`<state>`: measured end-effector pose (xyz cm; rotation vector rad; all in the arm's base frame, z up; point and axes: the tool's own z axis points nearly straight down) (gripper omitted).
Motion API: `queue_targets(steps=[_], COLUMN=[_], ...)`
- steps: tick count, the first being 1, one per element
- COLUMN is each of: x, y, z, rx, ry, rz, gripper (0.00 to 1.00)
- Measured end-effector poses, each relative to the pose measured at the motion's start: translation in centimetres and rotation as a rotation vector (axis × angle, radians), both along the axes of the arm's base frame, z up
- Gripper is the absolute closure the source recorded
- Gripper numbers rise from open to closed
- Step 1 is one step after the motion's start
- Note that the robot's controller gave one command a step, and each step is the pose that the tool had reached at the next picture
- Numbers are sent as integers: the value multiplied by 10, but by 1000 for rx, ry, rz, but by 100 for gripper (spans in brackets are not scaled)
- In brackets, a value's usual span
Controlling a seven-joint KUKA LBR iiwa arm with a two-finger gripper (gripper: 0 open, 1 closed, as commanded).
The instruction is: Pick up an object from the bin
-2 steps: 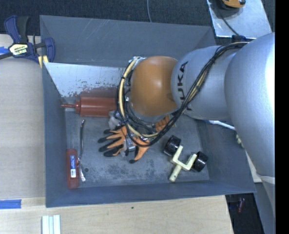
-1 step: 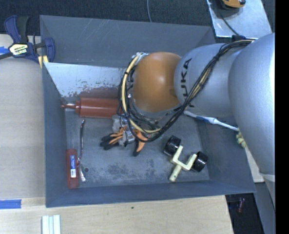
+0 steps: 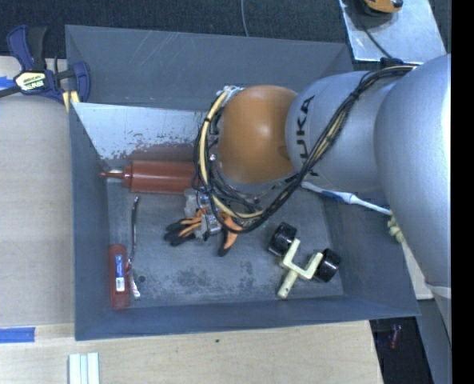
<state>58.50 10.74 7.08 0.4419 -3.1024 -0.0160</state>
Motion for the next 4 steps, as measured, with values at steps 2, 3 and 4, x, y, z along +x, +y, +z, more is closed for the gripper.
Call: queue_targets(steps=[2,3,4], x=[-1,0,-2], y=[-1,0,-1], z=[42,54,83], rx=[-1,-1,-2], ry=[1,-3,8], rz=[0,-1,-2], gripper=[100,100,100])
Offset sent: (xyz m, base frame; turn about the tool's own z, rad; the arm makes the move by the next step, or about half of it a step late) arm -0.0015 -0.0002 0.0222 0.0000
